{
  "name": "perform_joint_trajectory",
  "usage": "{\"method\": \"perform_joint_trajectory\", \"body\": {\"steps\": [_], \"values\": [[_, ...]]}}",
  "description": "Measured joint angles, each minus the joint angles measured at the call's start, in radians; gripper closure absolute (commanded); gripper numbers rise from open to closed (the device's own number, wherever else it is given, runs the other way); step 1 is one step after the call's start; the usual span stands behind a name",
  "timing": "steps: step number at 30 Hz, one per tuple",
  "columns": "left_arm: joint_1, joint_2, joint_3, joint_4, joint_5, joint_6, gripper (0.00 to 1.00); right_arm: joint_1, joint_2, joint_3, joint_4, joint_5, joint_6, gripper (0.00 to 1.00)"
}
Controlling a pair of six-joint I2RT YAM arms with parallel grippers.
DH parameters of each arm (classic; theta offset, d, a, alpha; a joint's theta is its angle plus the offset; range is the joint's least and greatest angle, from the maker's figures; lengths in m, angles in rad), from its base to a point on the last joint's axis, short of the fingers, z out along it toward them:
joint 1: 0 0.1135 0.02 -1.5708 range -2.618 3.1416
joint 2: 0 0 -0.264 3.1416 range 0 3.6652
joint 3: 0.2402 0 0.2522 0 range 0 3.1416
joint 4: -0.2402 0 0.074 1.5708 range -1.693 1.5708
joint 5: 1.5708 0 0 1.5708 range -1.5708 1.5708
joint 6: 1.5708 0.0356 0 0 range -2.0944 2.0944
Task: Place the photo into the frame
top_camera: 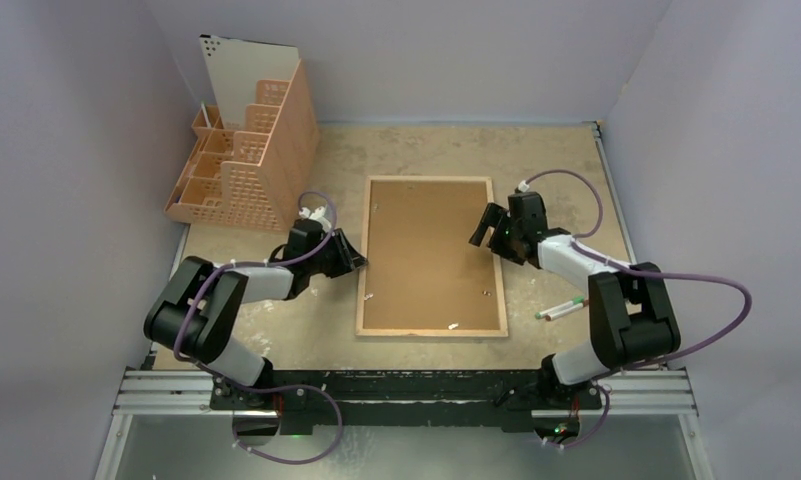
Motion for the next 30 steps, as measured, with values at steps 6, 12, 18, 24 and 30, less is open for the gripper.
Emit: {"method": "perform_joint_trajectory", "body": {"steps": [6,12,18,24,30], "values": [[-0.008,-0.016,0.008,-0.045,-0.032,0.001,0.64,0.016,-0.049,0.042,-0.043,0.118,0.063,0.16],[-0.011,-0.035,0.009,-0.079,-0.05,0.002,0.66,0.017,-0.261,-0.07,0.023,0.035,0.104,0.32],[-0.015,-0.044,0.004,-0.077,-0.051,0.001,0.8,0.113,-0.365,-0.291,0.237,-0.18,0.3,0.38],[-0.015,-0.048,-0.014,-0.046,-0.033,0.0,0.89,0.358,-0.373,-0.393,0.431,-0.18,0.504,0.49],[-0.016,-0.058,-0.018,-0.057,-0.032,-0.008,0.87,0.561,-0.227,-0.37,0.573,-0.104,0.615,0.59]]}}
